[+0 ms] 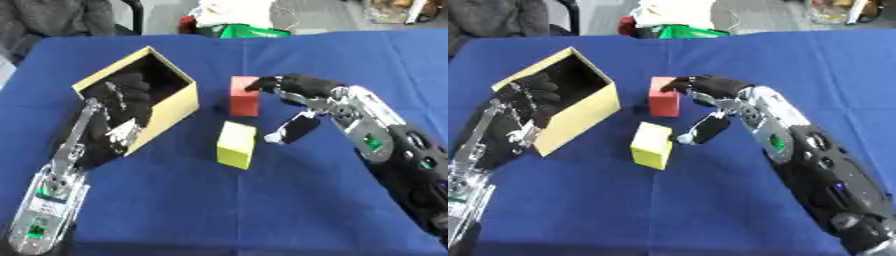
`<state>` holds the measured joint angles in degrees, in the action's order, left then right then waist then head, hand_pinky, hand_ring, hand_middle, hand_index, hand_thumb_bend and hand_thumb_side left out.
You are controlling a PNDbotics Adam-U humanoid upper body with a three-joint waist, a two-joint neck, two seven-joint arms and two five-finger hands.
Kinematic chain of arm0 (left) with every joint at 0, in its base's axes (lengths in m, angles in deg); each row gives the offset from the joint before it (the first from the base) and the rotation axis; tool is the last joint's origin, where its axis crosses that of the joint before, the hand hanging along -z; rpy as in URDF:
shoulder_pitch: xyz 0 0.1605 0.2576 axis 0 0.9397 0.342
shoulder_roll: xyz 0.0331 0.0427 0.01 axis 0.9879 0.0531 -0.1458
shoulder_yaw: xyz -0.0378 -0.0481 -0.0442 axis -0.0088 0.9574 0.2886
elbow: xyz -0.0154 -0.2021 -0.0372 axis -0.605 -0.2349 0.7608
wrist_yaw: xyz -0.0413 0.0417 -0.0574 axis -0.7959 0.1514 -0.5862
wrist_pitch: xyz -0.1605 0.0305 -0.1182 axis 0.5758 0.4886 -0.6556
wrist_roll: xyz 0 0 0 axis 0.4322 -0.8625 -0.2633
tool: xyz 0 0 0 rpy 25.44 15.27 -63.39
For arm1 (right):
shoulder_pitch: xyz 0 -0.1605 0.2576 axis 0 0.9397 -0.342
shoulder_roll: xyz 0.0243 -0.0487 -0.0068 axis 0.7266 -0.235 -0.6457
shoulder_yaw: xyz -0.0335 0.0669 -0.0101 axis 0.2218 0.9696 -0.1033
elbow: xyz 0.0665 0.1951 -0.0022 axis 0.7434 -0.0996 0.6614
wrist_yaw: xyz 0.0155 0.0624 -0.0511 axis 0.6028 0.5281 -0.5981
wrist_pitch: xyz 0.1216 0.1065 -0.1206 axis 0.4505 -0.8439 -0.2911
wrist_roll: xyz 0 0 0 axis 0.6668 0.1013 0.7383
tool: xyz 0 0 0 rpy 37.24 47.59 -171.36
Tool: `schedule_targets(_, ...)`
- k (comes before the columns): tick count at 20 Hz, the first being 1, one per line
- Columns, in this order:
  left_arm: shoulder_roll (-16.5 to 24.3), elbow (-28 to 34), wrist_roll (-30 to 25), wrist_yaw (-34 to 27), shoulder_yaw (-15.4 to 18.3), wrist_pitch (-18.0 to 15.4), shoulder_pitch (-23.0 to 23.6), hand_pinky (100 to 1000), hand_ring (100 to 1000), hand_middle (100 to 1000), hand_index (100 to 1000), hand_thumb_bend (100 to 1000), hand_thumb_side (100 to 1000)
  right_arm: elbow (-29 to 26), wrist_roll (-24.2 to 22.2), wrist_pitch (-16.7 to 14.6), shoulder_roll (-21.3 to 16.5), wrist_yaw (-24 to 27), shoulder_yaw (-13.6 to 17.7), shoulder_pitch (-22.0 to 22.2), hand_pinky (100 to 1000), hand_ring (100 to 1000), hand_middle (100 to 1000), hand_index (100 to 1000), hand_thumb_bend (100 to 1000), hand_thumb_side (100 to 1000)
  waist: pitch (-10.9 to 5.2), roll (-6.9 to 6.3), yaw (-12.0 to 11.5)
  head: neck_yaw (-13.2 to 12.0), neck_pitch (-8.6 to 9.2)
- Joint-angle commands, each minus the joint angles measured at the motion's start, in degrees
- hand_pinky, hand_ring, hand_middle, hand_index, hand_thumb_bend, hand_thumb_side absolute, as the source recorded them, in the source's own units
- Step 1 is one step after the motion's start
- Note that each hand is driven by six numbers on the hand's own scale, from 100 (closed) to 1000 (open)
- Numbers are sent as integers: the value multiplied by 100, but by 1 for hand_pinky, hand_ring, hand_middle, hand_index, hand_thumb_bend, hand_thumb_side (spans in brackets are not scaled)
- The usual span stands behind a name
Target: Pick up objects on the table and place them in the box.
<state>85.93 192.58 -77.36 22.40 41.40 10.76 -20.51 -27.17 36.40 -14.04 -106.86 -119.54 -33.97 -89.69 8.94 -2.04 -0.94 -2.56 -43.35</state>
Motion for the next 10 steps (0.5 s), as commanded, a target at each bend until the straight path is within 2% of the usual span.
schedule_targets(1, 85, 147, 3, -17, 31, -17, -75, 688, 723, 713, 857, 375, 511, -402, -88, 36, -190, 190, 5, -46, 831, 901, 914, 1000, 407, 477, -102, 9, 25, -42, -1)
schedule_targets(6, 109, 211, 22, -22, 55, -14, -67, 688, 723, 713, 857, 376, 508, -905, -411, 85, -329, 371, -148, 72, 832, 900, 913, 1000, 405, 481, -117, 16, 54, -74, 2)
schedule_targets(10, 117, 231, 24, -23, 66, -6, -57, 688, 724, 713, 858, 376, 508, -1081, -711, 62, -322, 428, -341, 145, 833, 899, 915, 1000, 400, 482, -126, 22, 58, -73, 1)
